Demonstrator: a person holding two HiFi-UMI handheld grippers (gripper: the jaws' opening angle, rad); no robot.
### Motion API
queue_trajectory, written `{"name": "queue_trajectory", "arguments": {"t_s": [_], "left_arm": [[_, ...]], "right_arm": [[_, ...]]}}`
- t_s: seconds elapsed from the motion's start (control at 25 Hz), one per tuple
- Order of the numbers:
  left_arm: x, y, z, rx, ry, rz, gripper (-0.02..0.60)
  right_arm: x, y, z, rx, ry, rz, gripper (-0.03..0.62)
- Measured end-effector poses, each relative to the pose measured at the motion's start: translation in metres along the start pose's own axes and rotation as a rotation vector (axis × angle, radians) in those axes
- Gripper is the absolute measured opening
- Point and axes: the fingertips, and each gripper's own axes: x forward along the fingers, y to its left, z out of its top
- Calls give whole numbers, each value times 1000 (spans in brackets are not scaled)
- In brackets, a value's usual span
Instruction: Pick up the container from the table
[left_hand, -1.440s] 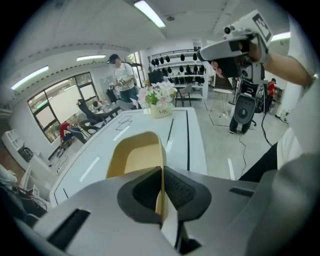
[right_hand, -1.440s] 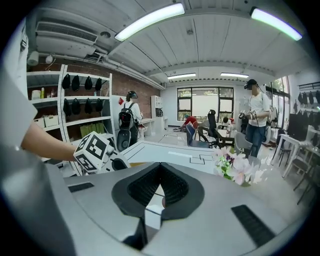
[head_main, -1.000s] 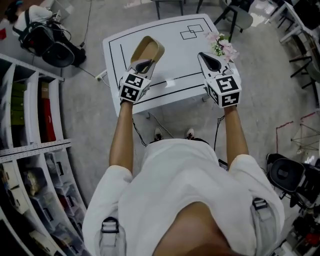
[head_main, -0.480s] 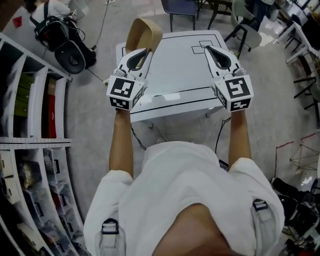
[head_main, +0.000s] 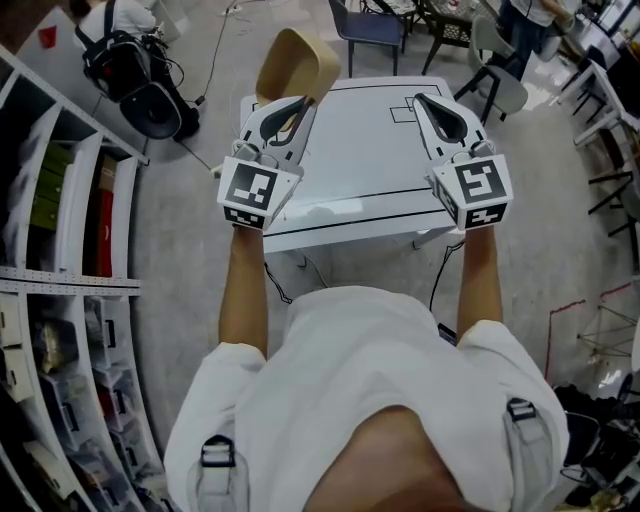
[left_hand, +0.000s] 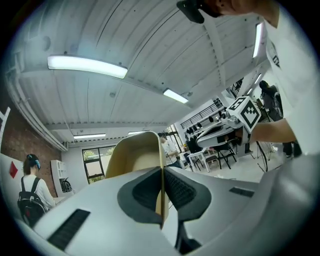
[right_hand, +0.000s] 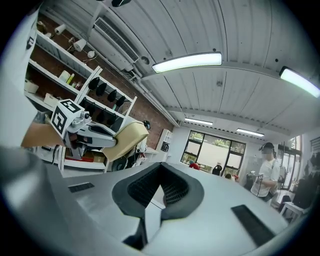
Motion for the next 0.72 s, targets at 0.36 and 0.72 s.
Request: {"name": "queue_trajectory", "arguments": {"t_s": [0.36, 0.72], "left_arm": [[0, 4, -5, -2, -6, -8, 28], [-1, 5, -17, -10, -2, -24, 28]], "right_arm": [[9, 1, -7, 3, 19, 3, 12], [18, 6, -18, 24, 37, 6, 12]]}}
